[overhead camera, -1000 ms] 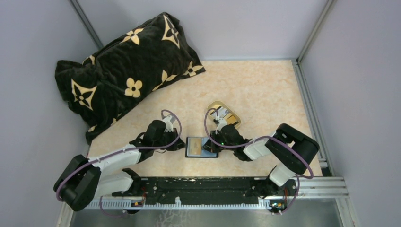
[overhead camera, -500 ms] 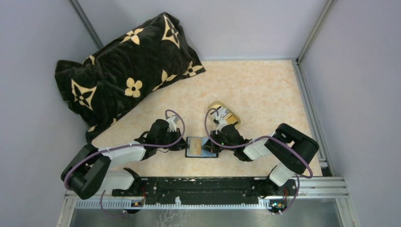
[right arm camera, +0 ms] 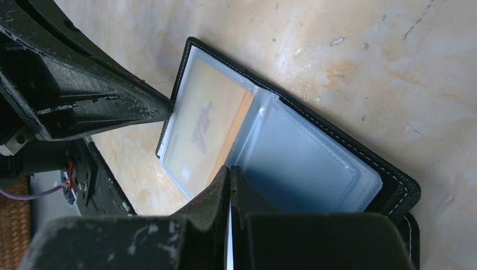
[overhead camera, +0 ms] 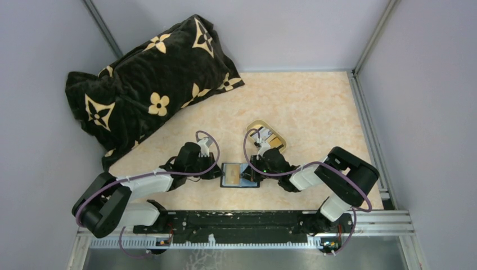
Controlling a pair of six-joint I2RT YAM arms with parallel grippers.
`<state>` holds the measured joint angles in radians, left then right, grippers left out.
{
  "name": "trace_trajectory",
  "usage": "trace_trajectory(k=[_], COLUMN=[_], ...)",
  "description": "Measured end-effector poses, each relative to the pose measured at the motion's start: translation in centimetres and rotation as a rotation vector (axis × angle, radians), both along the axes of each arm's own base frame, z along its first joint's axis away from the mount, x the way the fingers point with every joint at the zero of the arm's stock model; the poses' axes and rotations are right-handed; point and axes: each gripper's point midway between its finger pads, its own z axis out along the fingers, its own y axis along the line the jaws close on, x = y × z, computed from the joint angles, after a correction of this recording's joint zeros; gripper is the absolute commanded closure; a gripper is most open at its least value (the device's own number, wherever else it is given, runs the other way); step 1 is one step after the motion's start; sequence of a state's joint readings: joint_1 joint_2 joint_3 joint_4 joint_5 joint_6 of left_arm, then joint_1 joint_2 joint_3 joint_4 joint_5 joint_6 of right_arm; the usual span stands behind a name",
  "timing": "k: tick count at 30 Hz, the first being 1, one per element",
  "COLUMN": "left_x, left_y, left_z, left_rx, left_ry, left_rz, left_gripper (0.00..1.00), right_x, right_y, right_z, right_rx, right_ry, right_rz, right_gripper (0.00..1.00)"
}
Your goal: Take the credit cards out of the card holder
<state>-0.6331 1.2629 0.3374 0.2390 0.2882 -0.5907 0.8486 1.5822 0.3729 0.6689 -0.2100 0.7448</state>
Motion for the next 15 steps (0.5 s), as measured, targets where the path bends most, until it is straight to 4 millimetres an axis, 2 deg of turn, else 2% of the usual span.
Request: trace_trajectory(k=[15], left_x=[-0.03], left_y=[-0.15], left_z=[-0.80], left_rx=[0.006], left_ry=[0.017], left_rz=[-0.007], left_gripper=[0.97], right_x=[-0.07], right_y=[-0.05], right_z=[-0.01], right_rx=[0.005], right_ry=[0.004], right_rz=[-0.004], right_gripper=[1.00])
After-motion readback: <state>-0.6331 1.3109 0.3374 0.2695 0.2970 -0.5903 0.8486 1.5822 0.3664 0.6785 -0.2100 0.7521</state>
